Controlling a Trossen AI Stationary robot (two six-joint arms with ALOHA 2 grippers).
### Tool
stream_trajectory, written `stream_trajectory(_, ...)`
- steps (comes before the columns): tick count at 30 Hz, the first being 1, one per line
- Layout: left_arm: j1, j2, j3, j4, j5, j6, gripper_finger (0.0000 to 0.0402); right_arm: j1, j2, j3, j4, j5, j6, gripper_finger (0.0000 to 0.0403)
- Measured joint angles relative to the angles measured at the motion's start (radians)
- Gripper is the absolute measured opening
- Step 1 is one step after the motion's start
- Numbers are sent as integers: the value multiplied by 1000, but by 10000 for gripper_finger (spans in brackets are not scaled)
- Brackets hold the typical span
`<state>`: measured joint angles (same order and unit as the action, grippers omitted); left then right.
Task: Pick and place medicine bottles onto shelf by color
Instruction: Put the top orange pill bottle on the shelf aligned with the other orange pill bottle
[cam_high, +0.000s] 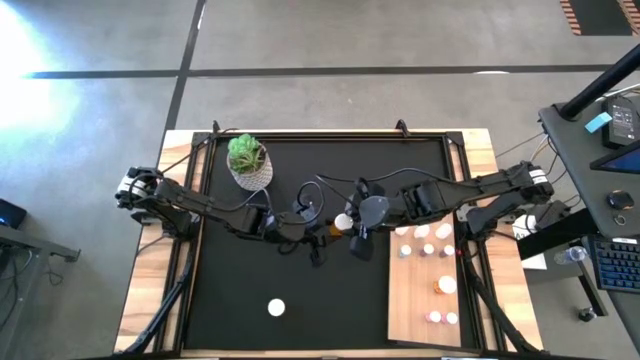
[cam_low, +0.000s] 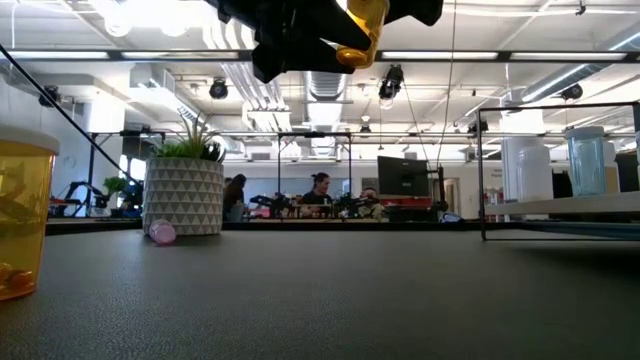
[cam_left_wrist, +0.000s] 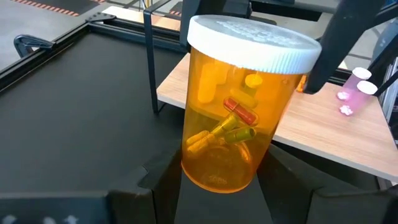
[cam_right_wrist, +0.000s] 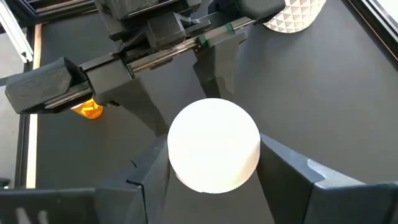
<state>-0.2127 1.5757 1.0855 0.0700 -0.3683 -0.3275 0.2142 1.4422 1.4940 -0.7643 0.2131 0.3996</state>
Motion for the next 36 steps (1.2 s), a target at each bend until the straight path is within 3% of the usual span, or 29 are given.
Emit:
stream_trajectory(8, 0, 0, 5, 3, 7, -6, 177, 1, -19, 0, -35, -15, 58, 204)
stream_trajectory(19, 2, 0, 9, -15, 58, -105, 274, 4, -96, 0, -138, -45, 163, 201)
stream_trajectory(23, 2, 0, 7, -82, 68, -139, 292, 24, -114, 0, -261, -101, 274, 201)
stream_trajectory(27, 2, 0, 7, -117, 69, -143, 294, 107, -114, -1, -419, -112, 403, 202)
stream_trajectory(31, 2, -1, 7, -114, 69, -199, 295, 229, -113, -22, -445, -103, 527, 203)
stream_trajectory(36, 2, -1, 7, -111, 69, -219, 295, 391, -104, -62, -493, -16, 703, 203)
